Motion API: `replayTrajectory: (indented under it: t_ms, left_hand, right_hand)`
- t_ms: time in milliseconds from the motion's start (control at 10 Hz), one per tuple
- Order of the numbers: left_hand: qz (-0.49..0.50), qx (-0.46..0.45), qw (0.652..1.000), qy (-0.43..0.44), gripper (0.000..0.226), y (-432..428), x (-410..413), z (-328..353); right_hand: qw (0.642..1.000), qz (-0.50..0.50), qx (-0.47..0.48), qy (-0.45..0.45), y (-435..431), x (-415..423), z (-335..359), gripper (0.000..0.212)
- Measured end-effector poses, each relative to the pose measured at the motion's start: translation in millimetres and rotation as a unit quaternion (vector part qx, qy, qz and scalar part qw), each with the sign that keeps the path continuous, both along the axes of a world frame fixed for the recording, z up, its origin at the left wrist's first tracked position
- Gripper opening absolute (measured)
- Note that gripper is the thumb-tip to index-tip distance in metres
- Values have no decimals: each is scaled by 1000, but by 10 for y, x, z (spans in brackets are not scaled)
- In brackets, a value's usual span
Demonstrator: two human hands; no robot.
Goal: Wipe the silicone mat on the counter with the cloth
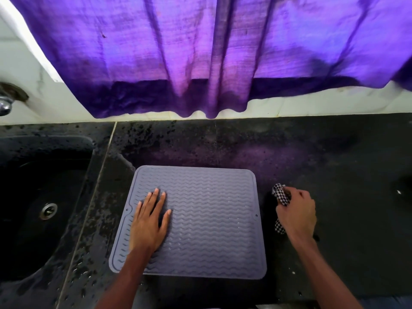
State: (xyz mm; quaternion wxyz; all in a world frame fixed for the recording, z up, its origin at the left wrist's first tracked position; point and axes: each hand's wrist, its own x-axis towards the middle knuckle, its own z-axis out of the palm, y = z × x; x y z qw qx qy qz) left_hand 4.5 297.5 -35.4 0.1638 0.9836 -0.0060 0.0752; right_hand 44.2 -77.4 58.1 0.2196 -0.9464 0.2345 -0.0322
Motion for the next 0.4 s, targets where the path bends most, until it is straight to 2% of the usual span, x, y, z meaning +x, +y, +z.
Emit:
replayTrajectory:
  t_ms: [200, 300, 400]
  left_hand:
    - [4, 8, 1000, 10, 67, -13, 9, -6]
    - [1, 14, 1000, 12, 68, -18, -19, 10]
    - [3, 12, 1000, 12, 70, -36, 4, -18]
  right_hand:
    - [998, 31, -12, 54, -62, -87, -179, 54]
    - [995, 39, -81, 53, -64, -162, -211, 60]
    - [986, 94, -130, -41, 40, -163, -199, 61]
